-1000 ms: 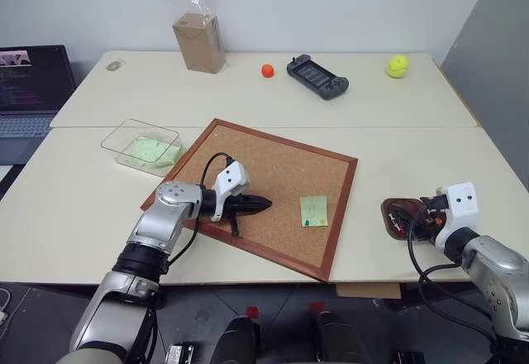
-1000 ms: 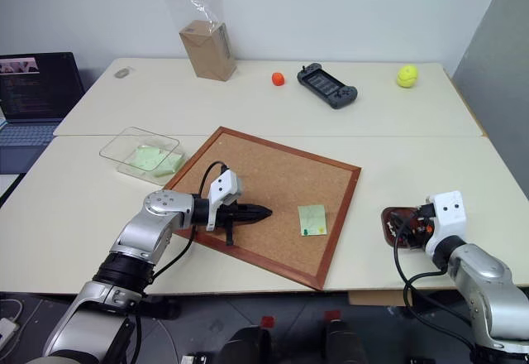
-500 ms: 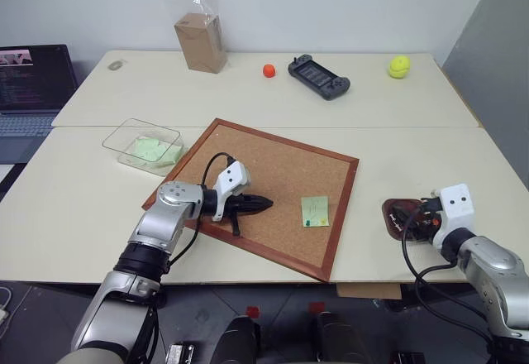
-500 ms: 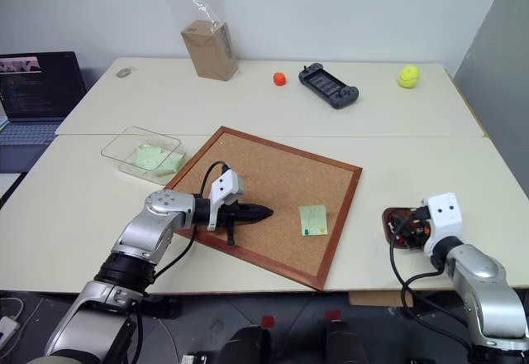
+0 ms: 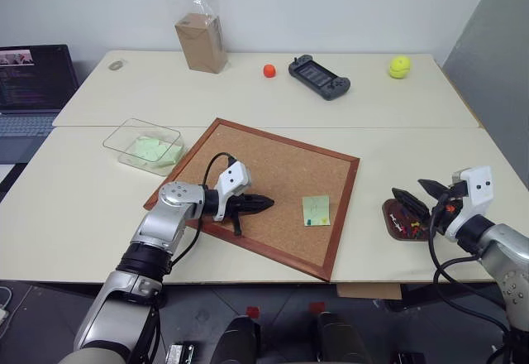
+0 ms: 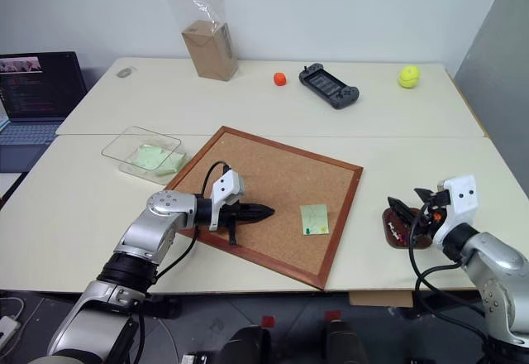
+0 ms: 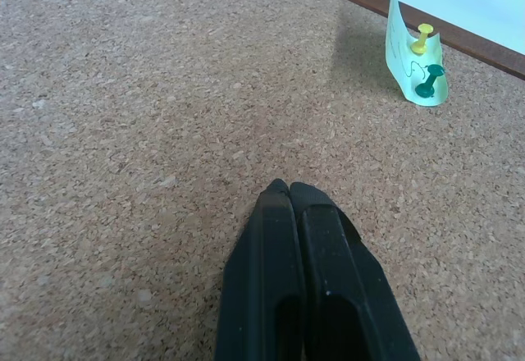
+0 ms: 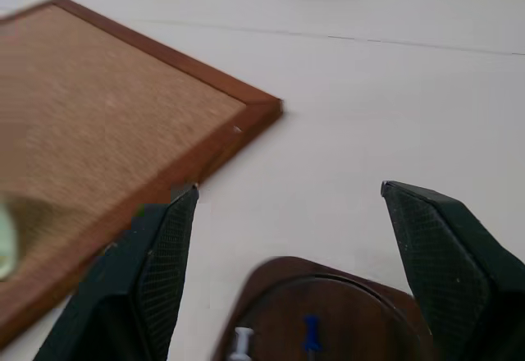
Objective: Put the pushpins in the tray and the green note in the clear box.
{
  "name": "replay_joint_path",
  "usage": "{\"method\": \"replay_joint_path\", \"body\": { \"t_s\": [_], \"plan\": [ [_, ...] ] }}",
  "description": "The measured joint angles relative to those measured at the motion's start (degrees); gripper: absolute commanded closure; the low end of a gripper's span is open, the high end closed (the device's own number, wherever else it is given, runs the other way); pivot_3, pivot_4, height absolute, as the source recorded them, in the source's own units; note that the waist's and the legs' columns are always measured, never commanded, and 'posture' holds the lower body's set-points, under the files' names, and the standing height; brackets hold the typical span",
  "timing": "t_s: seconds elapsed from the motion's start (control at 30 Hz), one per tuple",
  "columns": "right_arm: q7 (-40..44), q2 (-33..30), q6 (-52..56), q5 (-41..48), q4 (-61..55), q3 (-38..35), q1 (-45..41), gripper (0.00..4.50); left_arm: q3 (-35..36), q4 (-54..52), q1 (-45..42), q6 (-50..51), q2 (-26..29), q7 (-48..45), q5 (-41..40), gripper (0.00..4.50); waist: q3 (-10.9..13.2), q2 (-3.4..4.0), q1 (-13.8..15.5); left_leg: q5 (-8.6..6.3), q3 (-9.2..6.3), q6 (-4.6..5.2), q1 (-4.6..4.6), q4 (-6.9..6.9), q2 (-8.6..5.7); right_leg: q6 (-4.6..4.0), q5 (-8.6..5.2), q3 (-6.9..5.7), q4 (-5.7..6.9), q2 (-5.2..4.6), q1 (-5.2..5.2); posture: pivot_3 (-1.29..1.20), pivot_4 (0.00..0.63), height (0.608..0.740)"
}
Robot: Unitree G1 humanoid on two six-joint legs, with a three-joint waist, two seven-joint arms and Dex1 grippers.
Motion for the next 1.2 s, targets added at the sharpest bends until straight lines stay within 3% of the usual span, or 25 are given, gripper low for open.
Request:
{"method": "replay_joint_path", "body": {
  "t_s": [0.23,0.57,0.83,1.17,1.2],
  "plan": [
    [4.6,-3.9,2.6,5.4,-5.1,5.8,-4.3,0.71,0.0,0.5,-0.5,-0.2,0.0,-0.6,0.4,4.5,0.0,0.0,0.0,0.0,-0.02,0.0,-0.01,-0.01,0.0,0.0,0.0,-0.07,-0.03,0.01,0.0,0.0,0.15,0.74],
    [12.4,-4.4,-8.1,-3.9,-3.0,25.4,-6.1,0.71,0.0,0.6,-0.7,-0.2,0.1,-1.0,0.7,4.5,0.0,-0.01,0.0,0.0,-0.04,0.0,-0.01,0.01,0.0,0.01,0.0,-0.08,-0.03,0.02,-0.01,0.0,0.15,0.74],
    [16.0,-2.4,-15.0,-8.6,4.1,31.0,-8.0,0.71,0.0,0.5,-0.7,-0.1,0.3,-1.0,0.7,4.5,0.0,-0.01,0.0,0.01,-0.05,0.0,0.0,0.01,0.01,0.0,0.0,-0.07,-0.02,0.01,-0.02,0.0,0.15,0.74],
    [15.6,1.9,-16.7,-10.8,12.5,32.1,-11.1,0.71,0.0,0.5,-0.7,-0.1,0.4,-1.1,0.7,4.5,0.0,-0.01,-0.1,0.01,-0.06,0.0,0.01,0.01,0.01,0.0,0.0,-0.06,0.0,0.02,-0.03,0.0,0.15,0.74],
    [15.6,2.3,-16.8,-10.9,13.4,32.0,-11.3,0.89,0.0,0.5,-0.7,-0.1,0.5,-1.1,0.7,4.5,0.0,-0.01,-0.1,0.01,-0.06,0.0,0.01,0.01,0.01,0.0,0.0,-0.07,0.0,0.02,-0.03,0.0,0.15,0.74]
  ]
}}
